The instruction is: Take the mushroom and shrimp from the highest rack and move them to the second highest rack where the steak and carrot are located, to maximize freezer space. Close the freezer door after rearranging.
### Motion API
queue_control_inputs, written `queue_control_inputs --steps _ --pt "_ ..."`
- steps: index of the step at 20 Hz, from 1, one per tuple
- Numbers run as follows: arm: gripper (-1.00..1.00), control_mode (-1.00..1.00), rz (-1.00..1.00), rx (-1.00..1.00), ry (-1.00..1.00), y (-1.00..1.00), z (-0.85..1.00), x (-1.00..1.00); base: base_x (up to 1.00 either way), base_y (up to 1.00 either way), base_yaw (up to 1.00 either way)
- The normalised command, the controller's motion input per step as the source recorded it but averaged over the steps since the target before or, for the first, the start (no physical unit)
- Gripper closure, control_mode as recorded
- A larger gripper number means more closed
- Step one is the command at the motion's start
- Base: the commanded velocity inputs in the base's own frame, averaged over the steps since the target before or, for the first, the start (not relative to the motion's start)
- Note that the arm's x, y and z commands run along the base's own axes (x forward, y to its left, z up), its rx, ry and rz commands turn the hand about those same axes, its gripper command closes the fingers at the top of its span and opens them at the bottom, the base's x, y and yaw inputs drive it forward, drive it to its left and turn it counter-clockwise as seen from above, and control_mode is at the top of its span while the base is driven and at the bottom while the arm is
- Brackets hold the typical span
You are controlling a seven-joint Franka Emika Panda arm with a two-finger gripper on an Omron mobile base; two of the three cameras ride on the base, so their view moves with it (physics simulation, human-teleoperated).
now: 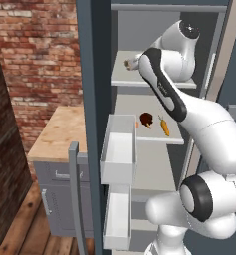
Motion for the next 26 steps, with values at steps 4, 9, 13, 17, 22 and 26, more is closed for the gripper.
queue_control_inputs --steps 4,9,13,17,22,26 --pt "-1.0 -1.0 0.0 0.0 0.04 0.0 -0.22 0.5 0.0 0.0 0.0" --pt "-1.0 -1.0 0.0 0.0 0.0 0.0 -0.16 0.46 0.0 0.0 0.0" --pt "-1.0 -1.0 0.0 0.0 0.0 0.0 -0.08 0.41 0.0 0.0 0.0" --pt "-1.0 -1.0 0.0 0.0 0.0 0.0 -0.1 0.39 0.0 0.0 0.0" --pt "-1.0 -1.0 0.0 0.0 0.0 0.0 -0.07 0.39 0.0 0.0 0.0" --pt "-1.0 -1.0 0.0 0.0 0.0 0.0 -0.05 0.39 0.0 0.0 0.0"
